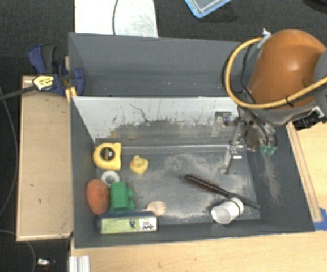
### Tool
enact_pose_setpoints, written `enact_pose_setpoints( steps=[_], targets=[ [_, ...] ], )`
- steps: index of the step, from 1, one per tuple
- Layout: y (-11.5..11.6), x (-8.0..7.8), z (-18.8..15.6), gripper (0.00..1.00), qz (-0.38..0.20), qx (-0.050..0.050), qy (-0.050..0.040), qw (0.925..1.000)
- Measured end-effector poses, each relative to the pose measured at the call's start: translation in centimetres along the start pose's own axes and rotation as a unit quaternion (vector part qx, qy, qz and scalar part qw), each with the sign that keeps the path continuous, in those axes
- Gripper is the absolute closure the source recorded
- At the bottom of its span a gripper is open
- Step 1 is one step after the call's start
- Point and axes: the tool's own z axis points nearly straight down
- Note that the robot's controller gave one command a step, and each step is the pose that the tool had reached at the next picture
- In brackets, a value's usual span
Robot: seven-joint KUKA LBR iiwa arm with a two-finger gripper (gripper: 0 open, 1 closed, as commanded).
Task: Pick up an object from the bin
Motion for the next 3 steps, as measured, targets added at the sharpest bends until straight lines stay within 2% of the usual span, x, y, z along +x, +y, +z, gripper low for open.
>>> enact_pose_setpoints(
  steps=[1, 2, 3],
  targets=[
    [0.0, -0.1, -0.5, 0.00, 0.000, 0.000, -0.0045, 1.0000],
    [-2.3, 3.6, 4.9, 0.00, -0.035, 0.000, -0.0065, 0.9994],
    [-1.2, 5.9, 9.6, 1.00, -0.042, 0.000, -0.0118, 0.9991]
  ],
)
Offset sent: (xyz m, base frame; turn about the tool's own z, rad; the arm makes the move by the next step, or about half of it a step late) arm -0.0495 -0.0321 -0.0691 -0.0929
